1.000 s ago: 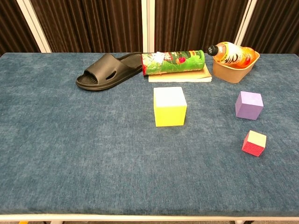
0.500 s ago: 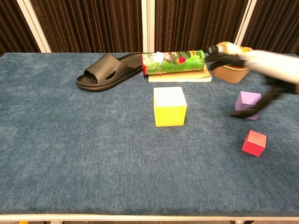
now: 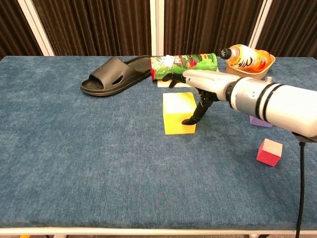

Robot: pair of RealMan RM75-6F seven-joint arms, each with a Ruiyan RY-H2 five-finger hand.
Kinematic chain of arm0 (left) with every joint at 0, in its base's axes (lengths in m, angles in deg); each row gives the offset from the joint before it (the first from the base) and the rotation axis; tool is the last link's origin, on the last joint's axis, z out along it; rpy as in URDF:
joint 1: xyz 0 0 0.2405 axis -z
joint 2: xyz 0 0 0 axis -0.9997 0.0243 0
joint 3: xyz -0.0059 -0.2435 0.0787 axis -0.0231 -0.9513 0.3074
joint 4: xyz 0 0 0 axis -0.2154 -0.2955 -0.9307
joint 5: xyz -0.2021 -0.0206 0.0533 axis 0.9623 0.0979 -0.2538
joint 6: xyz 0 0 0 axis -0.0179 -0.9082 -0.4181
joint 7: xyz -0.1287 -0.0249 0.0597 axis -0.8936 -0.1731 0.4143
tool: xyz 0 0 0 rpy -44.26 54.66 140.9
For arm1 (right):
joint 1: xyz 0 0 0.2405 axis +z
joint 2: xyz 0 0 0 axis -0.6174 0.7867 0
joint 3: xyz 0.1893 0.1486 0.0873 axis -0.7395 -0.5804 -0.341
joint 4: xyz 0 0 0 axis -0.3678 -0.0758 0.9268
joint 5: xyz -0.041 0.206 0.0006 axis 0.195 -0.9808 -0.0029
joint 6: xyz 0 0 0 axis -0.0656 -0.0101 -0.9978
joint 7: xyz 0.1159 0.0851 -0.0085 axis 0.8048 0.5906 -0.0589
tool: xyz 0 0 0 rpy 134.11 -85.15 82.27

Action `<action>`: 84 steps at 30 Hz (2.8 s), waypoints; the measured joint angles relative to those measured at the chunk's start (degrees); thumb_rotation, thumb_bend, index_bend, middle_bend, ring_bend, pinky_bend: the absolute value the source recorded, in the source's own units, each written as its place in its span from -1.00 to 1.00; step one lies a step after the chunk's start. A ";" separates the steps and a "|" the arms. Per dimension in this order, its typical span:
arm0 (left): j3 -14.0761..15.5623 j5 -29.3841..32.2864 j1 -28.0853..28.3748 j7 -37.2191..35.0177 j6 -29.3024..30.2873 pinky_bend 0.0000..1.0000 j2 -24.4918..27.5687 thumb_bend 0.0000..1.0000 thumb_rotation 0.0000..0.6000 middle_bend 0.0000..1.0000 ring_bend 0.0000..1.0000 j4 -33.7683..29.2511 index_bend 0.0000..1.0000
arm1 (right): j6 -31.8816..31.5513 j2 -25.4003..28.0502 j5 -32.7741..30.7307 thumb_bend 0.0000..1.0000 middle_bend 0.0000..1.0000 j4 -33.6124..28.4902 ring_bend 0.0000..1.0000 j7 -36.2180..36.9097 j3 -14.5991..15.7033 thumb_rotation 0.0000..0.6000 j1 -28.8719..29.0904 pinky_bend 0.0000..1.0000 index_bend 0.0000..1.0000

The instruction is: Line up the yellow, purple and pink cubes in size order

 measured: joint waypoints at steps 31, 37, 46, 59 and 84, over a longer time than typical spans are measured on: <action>0.15 -0.45 -1.24 -0.36 1.53 -0.69 0.46 -0.87 1.00 -0.69 -0.79 -0.54 -0.73 | -4.32 -5.62 -9.75 -0.85 -1.00 0.89 -1.00 -4.97 -1.23 1.00 5.63 -1.00 -1.00; 0.19 -1.12 -1.17 -0.33 1.78 -0.69 0.17 -0.87 1.00 -0.69 -0.79 -0.62 -0.73 | -10.30 4.09 -5.89 -0.83 -0.77 -8.54 -1.00 -2.62 0.76 1.00 -0.19 -1.00 -0.99; 0.15 -1.82 -0.62 0.32 1.49 -0.69 -0.13 -0.87 1.00 -0.69 -0.79 -1.18 -0.73 | -16.43 18.22 0.71 -0.78 -0.68 -12.46 -1.00 5.82 7.83 1.00 -11.96 -1.00 -0.74; 0.43 -1.74 -0.52 1.41 0.93 -0.69 -0.09 -0.87 1.00 -0.69 -0.79 -1.84 -0.73 | -10.89 16.00 -1.48 -0.75 -0.68 -2.54 -1.00 8.79 8.55 1.00 -13.03 -1.00 -0.65; 0.38 -1.12 -0.42 1.43 0.20 -0.69 -0.15 -0.87 1.00 -0.69 -0.79 -1.35 -0.73 | -8.60 13.31 2.52 -0.56 -0.69 -3.32 -1.00 12.94 4.66 1.00 -11.02 -1.00 -0.09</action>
